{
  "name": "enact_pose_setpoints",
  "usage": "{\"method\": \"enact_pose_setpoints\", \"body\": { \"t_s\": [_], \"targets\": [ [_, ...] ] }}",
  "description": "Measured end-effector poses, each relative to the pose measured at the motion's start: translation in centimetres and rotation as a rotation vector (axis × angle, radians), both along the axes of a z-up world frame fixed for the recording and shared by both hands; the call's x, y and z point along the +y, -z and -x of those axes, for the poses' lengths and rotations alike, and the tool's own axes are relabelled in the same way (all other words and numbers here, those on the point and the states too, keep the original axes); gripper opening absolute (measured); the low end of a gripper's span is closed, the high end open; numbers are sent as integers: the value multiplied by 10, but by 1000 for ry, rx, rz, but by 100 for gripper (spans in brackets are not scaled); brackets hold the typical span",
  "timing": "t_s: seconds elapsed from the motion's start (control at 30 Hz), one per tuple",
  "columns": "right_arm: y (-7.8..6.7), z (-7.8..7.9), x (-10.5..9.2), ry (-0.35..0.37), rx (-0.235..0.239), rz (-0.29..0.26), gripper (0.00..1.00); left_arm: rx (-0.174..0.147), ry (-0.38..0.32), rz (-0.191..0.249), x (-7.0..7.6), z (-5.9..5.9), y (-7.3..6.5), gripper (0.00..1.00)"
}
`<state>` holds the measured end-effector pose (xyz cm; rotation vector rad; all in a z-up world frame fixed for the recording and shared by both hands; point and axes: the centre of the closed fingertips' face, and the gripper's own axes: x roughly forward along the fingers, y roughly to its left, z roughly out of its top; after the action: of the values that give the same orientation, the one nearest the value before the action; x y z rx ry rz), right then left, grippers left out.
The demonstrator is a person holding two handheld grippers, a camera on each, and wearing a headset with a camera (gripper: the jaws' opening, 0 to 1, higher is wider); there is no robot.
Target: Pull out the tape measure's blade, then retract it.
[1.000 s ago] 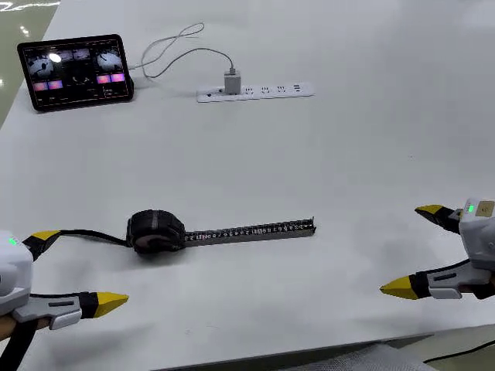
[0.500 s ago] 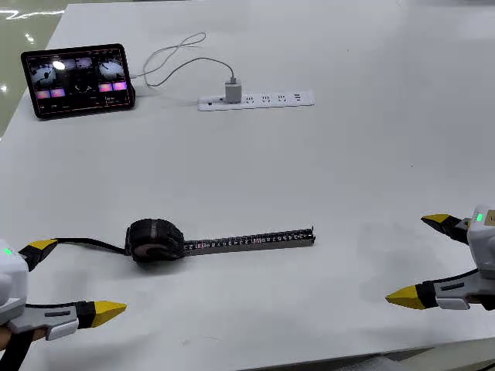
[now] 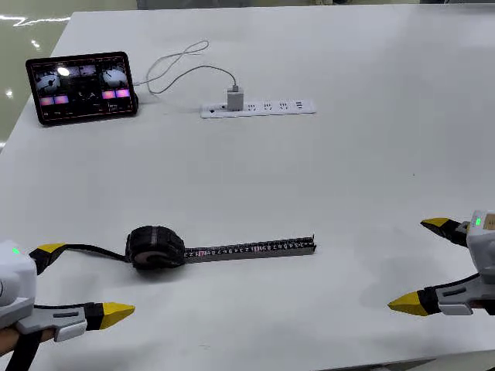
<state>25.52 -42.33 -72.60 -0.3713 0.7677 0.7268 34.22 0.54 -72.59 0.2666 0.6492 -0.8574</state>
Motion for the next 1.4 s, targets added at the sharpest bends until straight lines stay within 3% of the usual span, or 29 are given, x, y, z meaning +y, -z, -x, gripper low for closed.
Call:
{"method": "enact_pose_setpoints", "body": {
  "t_s": [0.13,0.2,0.23,0.3,0.47,0.67,0.83,1.1,1.2,1.4],
  "targets": [
    [-1,-5,0,-16,4,19,99,-1,-11,21,-10,-5,-8,99],
    [-3,-8,0,-21,1,26,99,-6,-14,9,-13,-7,-9,99],
    [-5,-10,0,-23,-1,27,99,1,-25,-25,-11,-10,-7,99],
    [-8,-14,1,-33,-5,30,99,-19,-25,-9,-17,-13,-12,99],
    [-16,-21,3,-51,-9,38,99,-26,-57,6,-27,-21,-18,99],
    [-23,-26,7,-81,-16,46,99,-17,-65,4,-41,-20,-15,99],
    [-28,-32,11,-105,-19,54,99,-10,-117,0,-45,-21,-13,99],
    [-29,-39,13,-130,-17,67,99,-13,-203,46,-52,-27,-17,99],
    [-29,-41,15,-139,-16,68,99,2,-228,49,-53,-29,-15,99],
    [-30,-45,22,-169,-13,77,99,-47,-326,26,-46,-37,-17,99]
  ]
}}
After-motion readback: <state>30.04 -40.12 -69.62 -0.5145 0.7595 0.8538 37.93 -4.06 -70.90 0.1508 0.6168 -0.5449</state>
